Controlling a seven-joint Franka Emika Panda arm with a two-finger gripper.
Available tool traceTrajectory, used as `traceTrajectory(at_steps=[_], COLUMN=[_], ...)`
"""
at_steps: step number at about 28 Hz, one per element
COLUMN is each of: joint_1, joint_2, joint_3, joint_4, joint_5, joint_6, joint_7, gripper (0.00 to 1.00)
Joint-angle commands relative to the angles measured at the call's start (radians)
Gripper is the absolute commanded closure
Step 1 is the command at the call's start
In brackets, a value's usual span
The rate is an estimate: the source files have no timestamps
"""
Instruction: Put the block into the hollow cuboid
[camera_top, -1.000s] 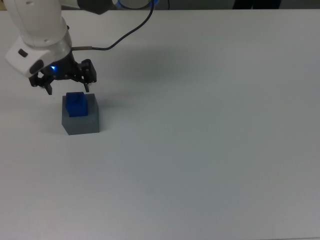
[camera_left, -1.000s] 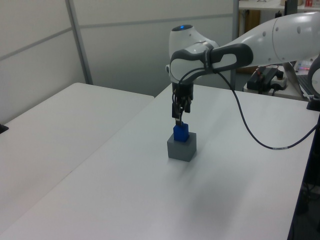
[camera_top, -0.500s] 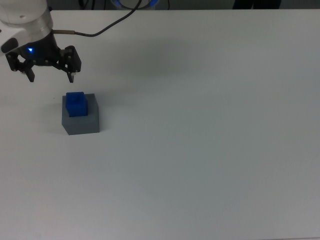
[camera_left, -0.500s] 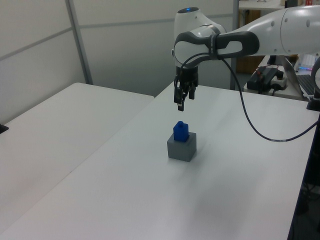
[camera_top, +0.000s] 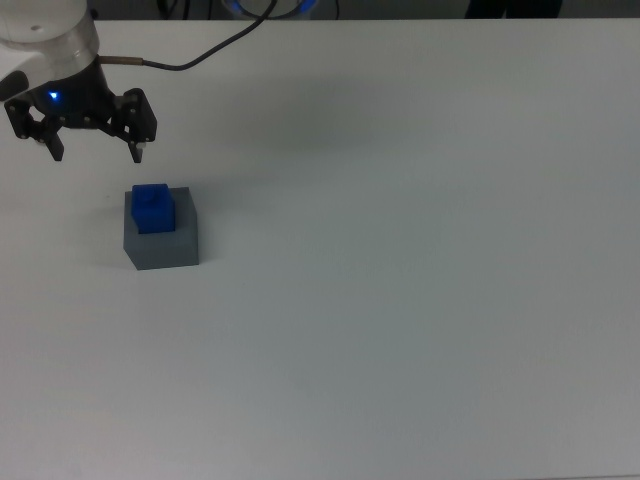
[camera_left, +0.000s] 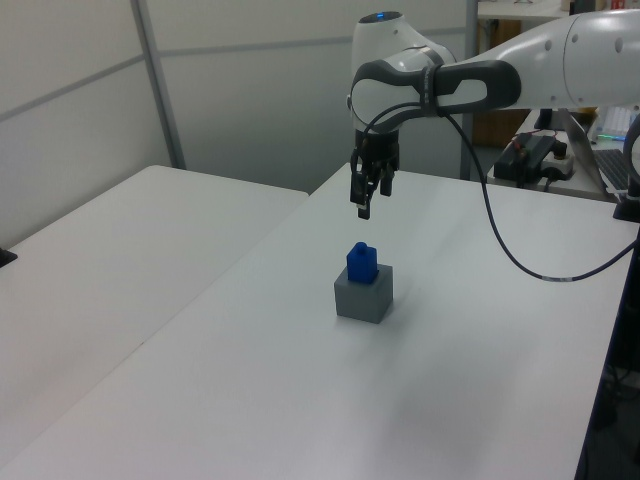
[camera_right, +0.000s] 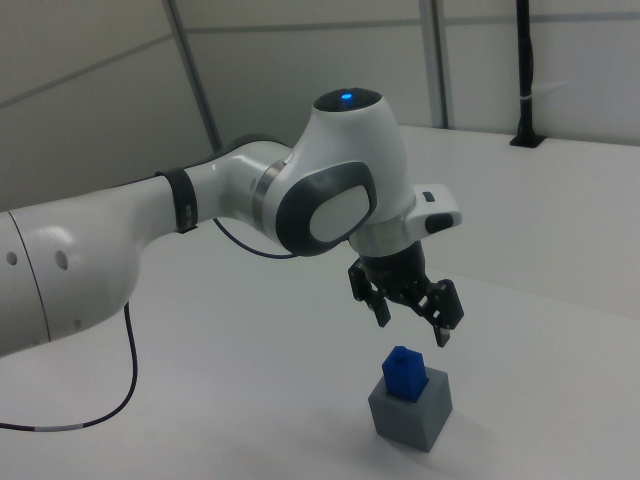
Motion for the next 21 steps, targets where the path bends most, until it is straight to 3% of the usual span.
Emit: traceTrajectory(at_steps=[1, 21], joint_1=[0.003, 0.003], joint_2=[-0.016, -0.019], joint_3=[-0.015, -0.016], joint_4=[0.004, 0.004], joint_5=[0.014, 0.014], joint_6=[-0.032, -0.040], joint_7=[0.009, 0.010], gripper=[0.00, 0.00])
